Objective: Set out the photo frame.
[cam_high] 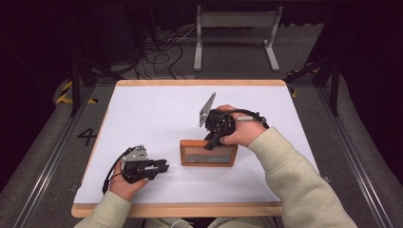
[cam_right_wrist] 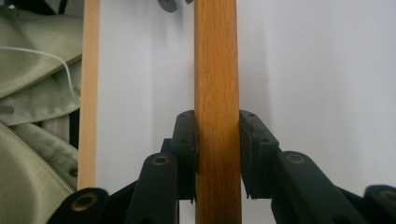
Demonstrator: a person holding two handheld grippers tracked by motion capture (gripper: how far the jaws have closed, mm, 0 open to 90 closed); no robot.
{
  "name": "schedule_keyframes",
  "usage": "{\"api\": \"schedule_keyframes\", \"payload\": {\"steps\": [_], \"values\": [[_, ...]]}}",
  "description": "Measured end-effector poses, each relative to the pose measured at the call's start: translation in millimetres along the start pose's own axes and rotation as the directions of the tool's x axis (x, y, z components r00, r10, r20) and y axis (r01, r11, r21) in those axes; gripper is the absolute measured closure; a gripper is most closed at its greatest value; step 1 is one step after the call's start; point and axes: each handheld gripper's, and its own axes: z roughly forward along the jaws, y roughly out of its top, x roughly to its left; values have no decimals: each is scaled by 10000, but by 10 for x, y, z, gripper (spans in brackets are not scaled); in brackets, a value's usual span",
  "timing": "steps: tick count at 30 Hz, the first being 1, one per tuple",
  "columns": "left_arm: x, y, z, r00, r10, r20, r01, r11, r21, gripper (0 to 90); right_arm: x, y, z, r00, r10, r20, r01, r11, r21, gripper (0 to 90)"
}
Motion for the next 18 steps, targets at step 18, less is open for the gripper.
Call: {"api": "schedule_keyframes", "payload": {"steps": [18], "values": [[-1,-6,-3,10000,-86,-11,86,10000,-8,717,-239,-26,57,9987,314,397,-301,9990,-327,673]]}}
